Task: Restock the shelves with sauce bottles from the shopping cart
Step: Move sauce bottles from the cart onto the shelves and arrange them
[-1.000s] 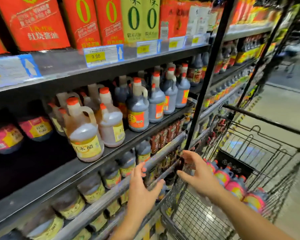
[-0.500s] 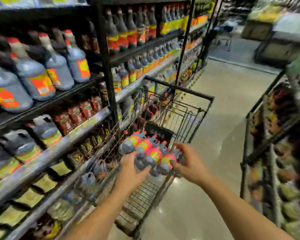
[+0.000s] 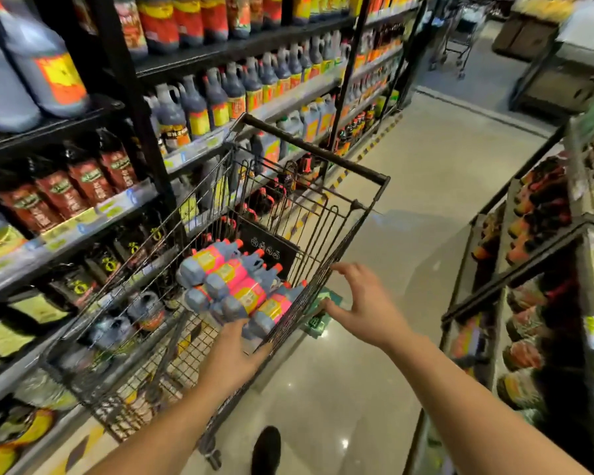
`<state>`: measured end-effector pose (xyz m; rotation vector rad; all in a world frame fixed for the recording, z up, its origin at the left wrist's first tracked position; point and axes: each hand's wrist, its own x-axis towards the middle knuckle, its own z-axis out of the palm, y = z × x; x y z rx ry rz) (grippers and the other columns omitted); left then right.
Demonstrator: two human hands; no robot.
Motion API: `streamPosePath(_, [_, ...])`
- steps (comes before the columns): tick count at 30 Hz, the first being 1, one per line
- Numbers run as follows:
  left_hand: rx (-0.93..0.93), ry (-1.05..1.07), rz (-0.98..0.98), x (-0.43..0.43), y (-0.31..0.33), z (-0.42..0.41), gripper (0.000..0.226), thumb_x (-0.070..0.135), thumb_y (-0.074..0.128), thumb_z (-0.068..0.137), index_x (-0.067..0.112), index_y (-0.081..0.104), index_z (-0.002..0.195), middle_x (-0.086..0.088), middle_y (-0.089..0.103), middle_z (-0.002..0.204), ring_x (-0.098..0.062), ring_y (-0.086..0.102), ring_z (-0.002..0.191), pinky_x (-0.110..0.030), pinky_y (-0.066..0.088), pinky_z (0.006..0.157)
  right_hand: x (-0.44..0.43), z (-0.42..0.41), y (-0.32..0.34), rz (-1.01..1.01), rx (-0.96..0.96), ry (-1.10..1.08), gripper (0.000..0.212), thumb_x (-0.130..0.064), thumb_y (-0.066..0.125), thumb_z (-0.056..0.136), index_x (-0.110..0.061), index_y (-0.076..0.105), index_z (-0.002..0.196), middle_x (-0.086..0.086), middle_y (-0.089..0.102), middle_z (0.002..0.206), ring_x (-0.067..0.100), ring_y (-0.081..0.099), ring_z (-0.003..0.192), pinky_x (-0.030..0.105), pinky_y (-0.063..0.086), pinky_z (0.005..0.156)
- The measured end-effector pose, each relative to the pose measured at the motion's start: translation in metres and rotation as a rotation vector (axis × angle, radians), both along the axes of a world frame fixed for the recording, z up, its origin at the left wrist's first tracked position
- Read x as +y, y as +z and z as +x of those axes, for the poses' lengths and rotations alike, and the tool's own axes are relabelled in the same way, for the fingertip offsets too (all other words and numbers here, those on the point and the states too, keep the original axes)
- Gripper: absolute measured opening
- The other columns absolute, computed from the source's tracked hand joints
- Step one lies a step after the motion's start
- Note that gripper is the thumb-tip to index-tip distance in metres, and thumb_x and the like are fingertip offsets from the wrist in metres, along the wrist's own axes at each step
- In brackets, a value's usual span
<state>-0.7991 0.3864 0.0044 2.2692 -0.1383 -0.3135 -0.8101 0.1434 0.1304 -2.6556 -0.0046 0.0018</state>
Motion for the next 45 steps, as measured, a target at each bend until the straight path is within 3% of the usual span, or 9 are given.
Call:
streamPosePath(4, [0.141,0.033,0.008,-0.01,-0.047,0.022,0.059,0.052,0.071,0.08,0.019,0.054,0.126,-0.005,0.057,0.122,-0.026,0.055,0.115,-0.034,0.047,0.088,-0.012,0.053,-0.021,-0.126,0.059,0.102,0.068,-0.053,0.062,0.083,-0.028,0.038,0.141,-0.001,0.044,0.139,0.018,0.044,0.127,0.036,0.043,0.104])
streamPosePath(9, [0.342,0.144,0.045,-0.023,-0.09,0.032,0.075,0.082,0.05,0.073,0.035,0.05,0.132,0.006,0.055,0.129,-0.019,0.053,0.121,-0.025,0.038,0.083,-0.017,0.121,-0.06,-0.275,0.148,0.266,0.067,-0.063,0.059,0.08,-0.031,0.044,0.137,-0.003,0.049,0.13,0.02,0.047,0.122,0.038,0.039,0.104])
streamPosePath(14, [0.445,0.191,0.033,-0.029,-0.11,0.032,0.079,0.095,0.029,0.068,0.042,0.058,0.119,0.014,0.061,0.121,-0.013,0.058,0.113,-0.03,0.045,0.088,-0.02,0.176,-0.106,-0.466,0.276,0.429,0.072,-0.077,0.05,0.074,-0.038,0.044,0.134,-0.002,0.053,0.128,0.023,0.046,0.124,0.044,0.03,0.108])
streamPosePath(17, [0.407,0.255,0.123,-0.033,-0.11,0.029,0.071,0.101,0.017,0.059,0.052,0.06,0.088,0.02,0.066,0.099,-0.009,0.064,0.096,-0.027,0.043,0.073,-0.021,0.194,-0.131,-0.538,0.314,0.509,0.079,-0.085,0.043,0.068,-0.04,0.046,0.132,-0.006,0.056,0.123,0.021,0.05,0.119,0.041,0.033,0.104])
streamPosePath(21, [0.354,0.275,0.156,-0.036,-0.117,0.026,0.088,0.099,0.02,0.064,0.04,0.065,0.112,0.024,0.067,0.111,0.001,0.063,0.1,-0.021,0.043,0.076,-0.032,0.211,-0.155,-0.527,0.369,0.63,0.082,-0.095,0.037,0.061,-0.044,0.052,0.124,-0.014,0.061,0.112,0.013,0.058,0.107,0.03,0.043,0.084])
streamPosePath(27, [0.232,0.314,0.405,-0.042,-0.117,0.022,0.091,0.098,0.005,0.065,0.041,0.067,0.099,0.016,0.07,0.086,-0.003,0.064,0.074,-0.023,0.042,0.057,-0.051,0.218,-0.181,-0.574,0.064,0.827,0.078,-0.096,0.015,0.068,-0.036,0.063,0.082,-0.012,0.065,0.072,0.012,0.064,0.066,0.023,0.03,0.048])
streamPosePath(33, [0.275,0.367,0.457,-0.046,-0.117,0.018,0.099,0.101,-0.001,0.057,0.046,0.066,0.105,0.021,0.065,0.088,-0.006,0.062,0.083,-0.026,0.036,0.061,-0.052,0.216,-0.183,-0.514,-0.013,0.843,0.064,-0.089,0.022,0.076,-0.037,0.055,0.06,-0.011,0.051,0.048,0.008,0.048,0.04,0.015,0.003,0.048])
streamPosePath(37, [0.238,0.372,0.479,-0.047,-0.116,0.016,0.1,0.099,-0.003,0.06,0.042,0.069,0.101,0.017,0.068,0.087,-0.005,0.062,0.079,-0.029,0.036,0.067,-0.049,0.215,-0.181,-0.467,-0.109,0.853,0.056,-0.086,0.026,0.079,-0.035,0.034,0.057,-0.01,0.034,0.044,0.008,0.025,0.039,0.013,0.001,0.049])
streamPosePath(45, [0.245,0.429,0.483,-0.044,-0.113,-0.009,0.091,0.099,0.004,0.061,0.042,0.068,0.092,0.02,0.057,0.073,0.002,0.049,0.065,-0.017,0.027,0.054,-0.045,0.196,-0.19,-0.515,-0.047,0.905,0.073,-0.092,0.013,0.074,-0.033,0.054,0.064,-0.011,0.047,0.053,0.006,0.038,0.044,0.016,0.019,0.042])
